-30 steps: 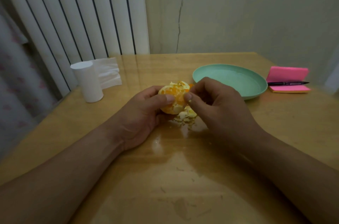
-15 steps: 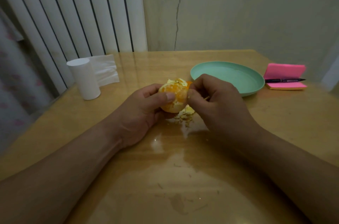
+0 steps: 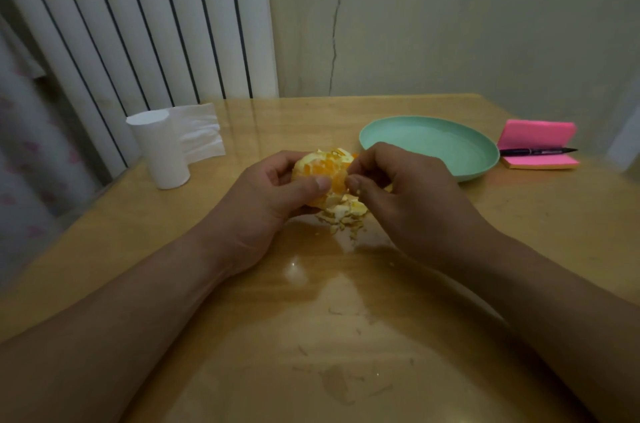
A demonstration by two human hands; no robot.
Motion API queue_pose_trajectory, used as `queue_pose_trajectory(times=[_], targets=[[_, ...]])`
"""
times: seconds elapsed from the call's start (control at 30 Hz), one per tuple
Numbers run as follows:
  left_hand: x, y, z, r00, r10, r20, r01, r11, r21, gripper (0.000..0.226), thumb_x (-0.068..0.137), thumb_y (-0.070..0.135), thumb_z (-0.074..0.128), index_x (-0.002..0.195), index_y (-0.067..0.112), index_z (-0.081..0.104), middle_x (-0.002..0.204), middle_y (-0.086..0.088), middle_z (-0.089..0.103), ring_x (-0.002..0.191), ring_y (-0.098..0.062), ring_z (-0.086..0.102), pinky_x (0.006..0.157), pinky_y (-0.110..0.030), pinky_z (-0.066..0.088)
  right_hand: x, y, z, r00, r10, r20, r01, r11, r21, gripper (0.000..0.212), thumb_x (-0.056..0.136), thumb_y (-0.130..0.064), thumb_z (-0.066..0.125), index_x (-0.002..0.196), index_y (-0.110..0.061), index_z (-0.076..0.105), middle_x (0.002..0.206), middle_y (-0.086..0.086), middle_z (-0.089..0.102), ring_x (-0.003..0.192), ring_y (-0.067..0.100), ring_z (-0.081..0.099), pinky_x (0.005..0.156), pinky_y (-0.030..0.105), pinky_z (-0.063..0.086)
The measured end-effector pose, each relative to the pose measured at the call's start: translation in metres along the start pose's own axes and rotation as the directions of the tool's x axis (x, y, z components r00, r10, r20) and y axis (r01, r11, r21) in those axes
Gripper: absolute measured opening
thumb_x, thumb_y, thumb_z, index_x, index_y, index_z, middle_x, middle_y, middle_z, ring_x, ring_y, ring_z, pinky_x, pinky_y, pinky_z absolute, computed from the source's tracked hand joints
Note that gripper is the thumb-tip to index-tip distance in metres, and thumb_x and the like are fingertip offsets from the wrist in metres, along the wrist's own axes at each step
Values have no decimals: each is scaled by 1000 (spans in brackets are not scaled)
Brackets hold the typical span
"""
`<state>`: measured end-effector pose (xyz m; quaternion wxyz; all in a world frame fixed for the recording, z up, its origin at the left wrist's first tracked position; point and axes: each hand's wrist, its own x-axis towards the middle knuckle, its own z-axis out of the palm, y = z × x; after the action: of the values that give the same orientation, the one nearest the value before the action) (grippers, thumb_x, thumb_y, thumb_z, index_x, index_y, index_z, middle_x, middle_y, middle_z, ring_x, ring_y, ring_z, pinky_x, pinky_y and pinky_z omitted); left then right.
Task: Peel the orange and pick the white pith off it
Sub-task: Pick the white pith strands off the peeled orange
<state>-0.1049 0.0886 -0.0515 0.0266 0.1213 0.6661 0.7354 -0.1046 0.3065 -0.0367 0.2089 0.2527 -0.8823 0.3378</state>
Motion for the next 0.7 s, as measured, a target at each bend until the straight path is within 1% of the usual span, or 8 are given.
queue_pose_trajectory(times=[0.07, 0.13, 0.2, 0.27, 0.4, 0.43, 0.57, 0.7], targets=[[0, 1, 1, 999, 47, -23, -44, 991, 126, 48, 88, 23, 80, 133, 12, 67, 119, -11, 78, 113, -31, 75, 95, -41, 63, 1, -1, 0, 999, -35, -15, 35, 998, -51, 5, 101, -30, 67, 104, -25, 69, 89, -14, 69, 82, 8, 64, 75, 43, 56], [-1, 3, 3, 995, 92, -41, -82, 975, 205, 43, 91, 21, 78, 133, 15, 67, 117, -7, 78, 110, -24, 76, 91, -34, 63, 1, -2, 0, 996, -76, -37, 71, 991, -109, 5, 99, -29, 67, 99, -24, 67, 84, -11, 68, 77, 13, 62, 70, 45, 55], [-2, 3, 3, 994, 111, -21, -103, 965, 241, 41, 93, 21, 77, 133, 17, 68, 117, -5, 78, 110, -23, 76, 94, -36, 63, 1, -4, 0, 991, -112, -74, 100, 984, -145, 5, 95, -27, 68, 94, -23, 65, 78, -11, 64, 70, 13, 59, 64, 44, 53], [-3, 3, 3, 994, 109, 0, -105, 962, 253, 41, 93, 22, 77, 133, 18, 68, 118, -5, 78, 111, -23, 75, 97, -40, 63, 0, -5, 0, 986, -126, -105, 112, 985, -132, 6, 92, -25, 69, 90, -23, 64, 72, -12, 61, 65, 12, 56, 60, 43, 52], [-2, 1, -1, 997, 48, 64, -57, 987, 152, 52, 90, 30, 84, 136, 15, 66, 124, -12, 76, 118, -33, 72, 104, -52, 58, -3, -6, -1, 986, -108, -130, 104, 994, -38, 8, 90, -25, 71, 88, -24, 64, 72, -11, 61, 65, 10, 58, 59, 41, 53], [-2, 1, -2, 996, 31, 78, -40, 993, 113, 54, 88, 31, 83, 136, 13, 66, 125, -14, 75, 118, -35, 72, 103, -53, 57, -3, -6, -2, 986, -104, -132, 102, 995, -18, 7, 90, -26, 71, 89, -23, 65, 73, -11, 62, 66, 10, 59, 60, 40, 53], [1, 0, -1, 994, -6, 108, 8, 1000, -16, 49, 90, 23, 73, 135, 6, 65, 122, -17, 75, 110, -29, 74, 90, -38, 62, -3, -4, -1, 989, -89, -122, 93, 995, 29, 8, 90, -29, 70, 91, -22, 67, 75, -11, 64, 69, 11, 61, 62, 38, 54], [2, 1, -1, 990, -31, 136, 42, 996, -78, 56, 87, 23, 72, 138, 2, 62, 120, -14, 76, 109, -25, 74, 87, -32, 61, -2, 0, -2, 990, -51, -135, 62, 995, 83, 6, 90, -28, 71, 89, -23, 66, 73, -10, 62, 68, 11, 58, 59, 24, 48]])
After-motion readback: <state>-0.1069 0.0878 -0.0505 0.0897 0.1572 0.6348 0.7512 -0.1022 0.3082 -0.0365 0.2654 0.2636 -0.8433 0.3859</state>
